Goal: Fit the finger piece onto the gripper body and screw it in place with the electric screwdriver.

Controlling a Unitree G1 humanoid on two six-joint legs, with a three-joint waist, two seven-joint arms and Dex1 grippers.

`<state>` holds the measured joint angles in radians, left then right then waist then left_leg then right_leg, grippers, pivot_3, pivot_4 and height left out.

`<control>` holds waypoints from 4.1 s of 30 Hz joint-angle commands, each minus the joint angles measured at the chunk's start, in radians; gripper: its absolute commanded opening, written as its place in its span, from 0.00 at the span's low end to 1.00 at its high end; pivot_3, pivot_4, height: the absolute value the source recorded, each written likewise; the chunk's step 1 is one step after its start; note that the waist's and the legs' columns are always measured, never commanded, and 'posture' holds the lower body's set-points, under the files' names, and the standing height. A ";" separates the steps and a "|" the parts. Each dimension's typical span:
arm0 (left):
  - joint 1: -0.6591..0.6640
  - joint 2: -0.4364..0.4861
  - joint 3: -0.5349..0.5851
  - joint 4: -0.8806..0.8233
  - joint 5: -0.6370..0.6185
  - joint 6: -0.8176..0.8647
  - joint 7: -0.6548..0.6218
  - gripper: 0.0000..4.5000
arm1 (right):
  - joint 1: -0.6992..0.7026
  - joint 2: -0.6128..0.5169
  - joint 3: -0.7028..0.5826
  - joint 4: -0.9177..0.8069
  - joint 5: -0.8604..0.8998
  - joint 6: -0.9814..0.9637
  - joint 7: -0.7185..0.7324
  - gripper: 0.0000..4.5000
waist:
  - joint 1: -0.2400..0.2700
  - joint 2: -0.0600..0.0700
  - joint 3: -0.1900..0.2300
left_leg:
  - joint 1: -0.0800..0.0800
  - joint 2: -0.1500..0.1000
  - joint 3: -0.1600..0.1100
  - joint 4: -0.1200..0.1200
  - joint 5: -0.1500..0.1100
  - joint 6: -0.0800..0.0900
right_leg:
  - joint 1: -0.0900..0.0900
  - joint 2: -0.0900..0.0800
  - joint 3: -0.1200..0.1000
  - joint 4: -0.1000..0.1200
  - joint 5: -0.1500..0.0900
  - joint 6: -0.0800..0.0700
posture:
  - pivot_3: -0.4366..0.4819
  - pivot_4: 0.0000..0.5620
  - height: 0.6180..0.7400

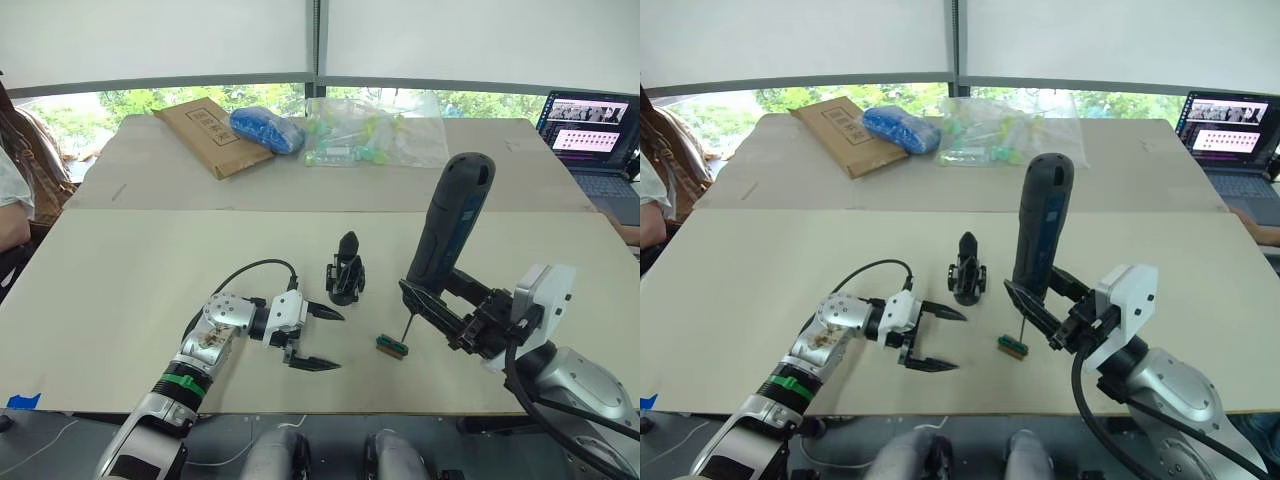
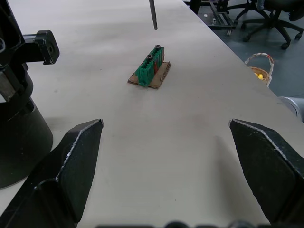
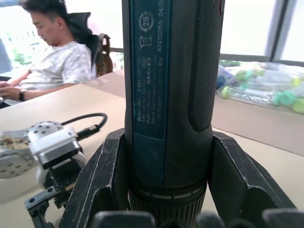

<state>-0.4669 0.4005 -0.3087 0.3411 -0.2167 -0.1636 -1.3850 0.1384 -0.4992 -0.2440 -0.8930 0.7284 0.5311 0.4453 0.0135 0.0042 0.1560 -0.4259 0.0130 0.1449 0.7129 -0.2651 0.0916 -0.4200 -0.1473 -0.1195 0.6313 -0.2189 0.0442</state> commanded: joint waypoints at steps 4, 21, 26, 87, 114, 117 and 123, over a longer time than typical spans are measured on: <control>0.003 -0.004 0.006 -0.040 -0.015 0.013 -0.004 1.00 | 0.010 -0.013 -0.042 -0.012 0.013 -0.054 0.024 0.43 | 0.000 0.000 0.000 | 0.000 0.000 0.000 0.000 0.000 0.000 | 0.000 0.000 0.000 0.000 0.000 0.000 | 0.48 0.27 0.93; -0.003 -0.013 0.005 -0.054 -0.010 0.034 0.005 1.00 | -0.020 -0.013 -0.021 0.022 0.002 -0.053 0.016 0.43 | 0.000 0.000 0.000 | 0.000 0.000 0.000 0.000 0.000 0.000 | 0.000 0.000 0.000 0.000 0.000 0.000 | 0.48 0.27 0.93; -0.004 -0.013 0.007 -0.057 -0.010 0.038 0.004 1.00 | -0.005 -0.011 -0.027 0.067 -0.016 -0.084 0.053 0.43 | 0.000 0.000 0.000 | 0.000 0.000 0.000 0.000 0.000 0.000 | 0.000 0.000 0.000 0.000 0.000 0.000 | 0.48 0.27 0.93; -0.016 -0.011 0.004 -0.058 0.007 0.023 0.001 1.00 | 0.084 -0.024 -0.023 0.073 0.001 -0.236 0.129 0.43 | 0.000 0.000 0.000 | 0.000 0.000 0.000 0.000 0.000 0.000 | 0.000 0.000 0.000 0.000 0.000 0.000 | 0.48 0.27 0.93; -0.022 -0.008 0.008 -0.042 0.013 0.008 -0.002 1.00 | 0.055 -0.009 -0.017 0.088 -0.009 -0.244 0.149 0.43 | 0.000 0.000 0.000 | 0.000 0.000 0.000 0.000 0.000 0.000 | 0.000 0.000 0.000 0.000 0.000 0.000 | 0.48 0.27 0.93; -0.020 -0.007 0.007 -0.043 0.013 0.007 -0.001 1.00 | 0.052 -0.009 -0.017 0.087 -0.009 -0.241 0.147 0.43 | 0.001 0.000 0.000 | 0.000 0.000 0.000 0.000 0.000 0.000 | 0.000 0.000 0.000 0.000 0.000 0.000 | 0.48 0.27 0.93; -0.022 -0.007 0.007 -0.042 0.014 0.007 -0.001 1.00 | 0.069 -0.014 -0.017 0.098 -0.010 -0.236 0.152 0.43 | 0.000 0.000 0.000 | 0.000 0.000 0.000 0.000 0.000 0.000 | 0.000 0.000 0.000 0.000 0.000 0.000 | 0.48 0.27 0.93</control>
<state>-0.4717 0.3916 -0.3088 0.3118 -0.1992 -0.1335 -1.3853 0.2105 -0.5107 -0.2455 -0.7493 0.7085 0.3284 0.5893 0.0139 0.0041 0.1560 -0.4258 0.0131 0.1449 0.7132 -0.2653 0.0920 -0.4197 -0.1475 -0.1195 0.6314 -0.2188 0.0444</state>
